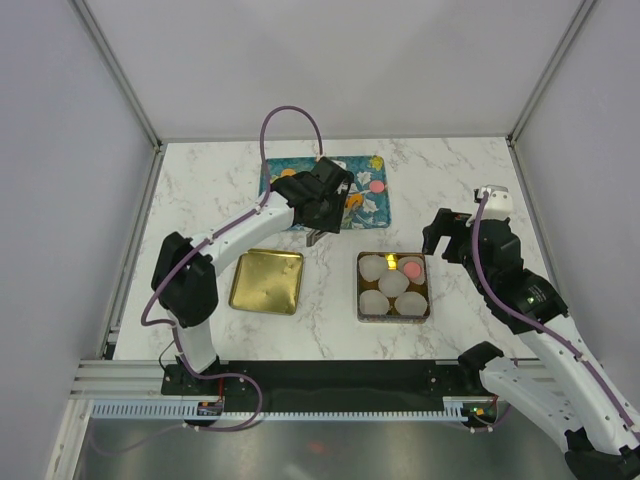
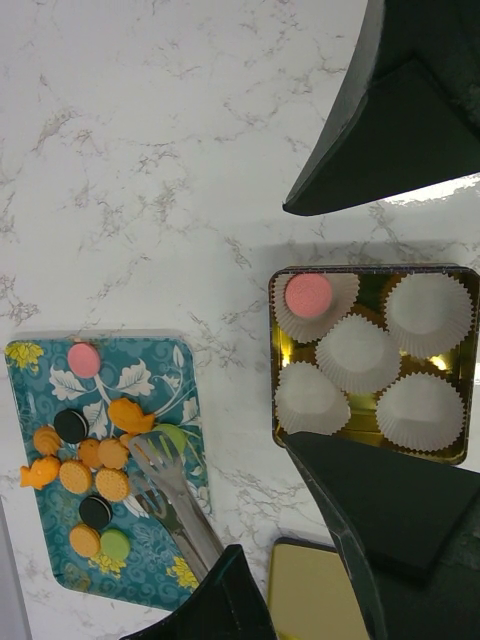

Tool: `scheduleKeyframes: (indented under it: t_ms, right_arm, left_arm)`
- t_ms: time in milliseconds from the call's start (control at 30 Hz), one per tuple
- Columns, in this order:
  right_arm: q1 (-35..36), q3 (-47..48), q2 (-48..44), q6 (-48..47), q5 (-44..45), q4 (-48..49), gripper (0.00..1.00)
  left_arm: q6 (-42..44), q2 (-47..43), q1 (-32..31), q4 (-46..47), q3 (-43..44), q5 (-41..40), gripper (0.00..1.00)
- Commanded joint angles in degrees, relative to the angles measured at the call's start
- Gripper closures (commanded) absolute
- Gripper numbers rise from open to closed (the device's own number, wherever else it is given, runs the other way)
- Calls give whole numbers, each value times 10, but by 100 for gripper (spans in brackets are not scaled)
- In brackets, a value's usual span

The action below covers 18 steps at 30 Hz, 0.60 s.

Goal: Pack the cookies

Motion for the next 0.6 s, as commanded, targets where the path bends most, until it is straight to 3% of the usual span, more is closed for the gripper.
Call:
scheduleKeyframes:
  t_ms: [0,567]
  right_arm:
    - [0,-2,-5,0,1,8,2]
    - [-1,-5,-9,-3,7,6,2]
  left_arm:
    - [25,3,3,9,-1,-11,45]
    - [29,36,4,10,-1,-27,44]
